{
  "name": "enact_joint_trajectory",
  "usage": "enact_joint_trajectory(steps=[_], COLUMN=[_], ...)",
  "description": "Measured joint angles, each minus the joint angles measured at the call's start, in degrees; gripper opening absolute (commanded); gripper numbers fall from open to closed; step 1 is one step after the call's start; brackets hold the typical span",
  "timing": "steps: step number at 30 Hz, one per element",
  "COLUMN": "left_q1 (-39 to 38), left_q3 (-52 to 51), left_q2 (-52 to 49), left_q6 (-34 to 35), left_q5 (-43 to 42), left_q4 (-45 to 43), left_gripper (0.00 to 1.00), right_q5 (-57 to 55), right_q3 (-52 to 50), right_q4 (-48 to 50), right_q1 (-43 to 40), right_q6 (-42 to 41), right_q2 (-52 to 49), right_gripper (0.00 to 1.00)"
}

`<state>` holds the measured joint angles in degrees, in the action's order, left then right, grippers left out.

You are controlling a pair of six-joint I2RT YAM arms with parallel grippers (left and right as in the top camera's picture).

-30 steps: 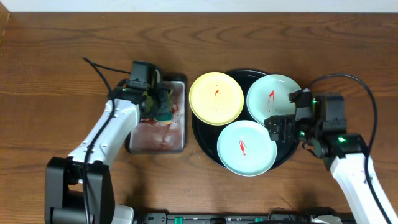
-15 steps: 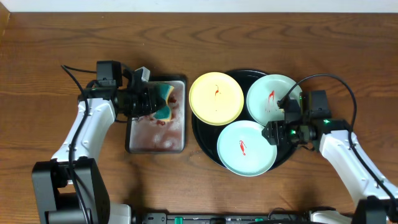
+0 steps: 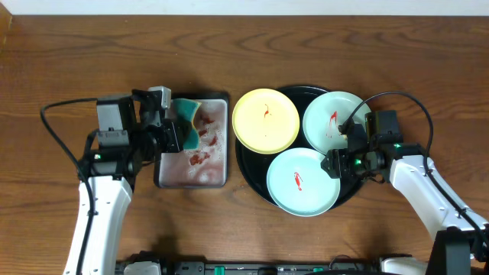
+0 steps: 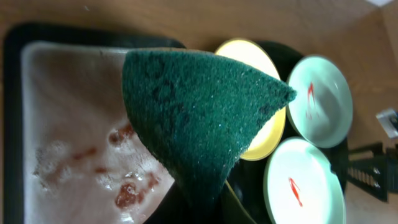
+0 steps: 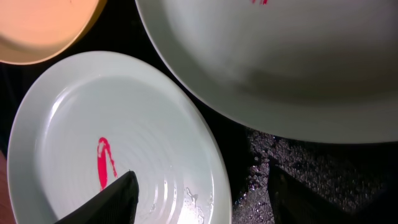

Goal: Clean dirty plates on tray and stack at the side
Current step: 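Dip the sponge in the grey tray water with the left gripper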

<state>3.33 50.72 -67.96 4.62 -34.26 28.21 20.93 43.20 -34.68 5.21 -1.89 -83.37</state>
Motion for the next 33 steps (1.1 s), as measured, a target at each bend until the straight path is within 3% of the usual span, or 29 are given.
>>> enact_joint_trajectory(steps=[17, 28, 33], left_q1=[-1.36, -1.36, -1.55], left_q3=[-4.5, -4.52, -4.52], left_q2=[-12.41, -12.41, -12.41], left_q6=[4.42, 4.39, 4.37], left_q5=[-0.81, -1.57, -0.96], left_q4=[-23.65, -23.37, -17.99], left_gripper=[0.07, 0.07, 0.07], right_q5=[0.11, 0.11, 0.11], right_q3=[0.0, 0.0, 0.0], right_q4=[0.48, 0.57, -0.72], right_q1=[0.0, 0.0, 0.0], right_q6=[0.0, 0.0, 0.02], right_q2=[0.0, 0.0, 0.0], right_gripper=[0.64, 0.56, 0.54])
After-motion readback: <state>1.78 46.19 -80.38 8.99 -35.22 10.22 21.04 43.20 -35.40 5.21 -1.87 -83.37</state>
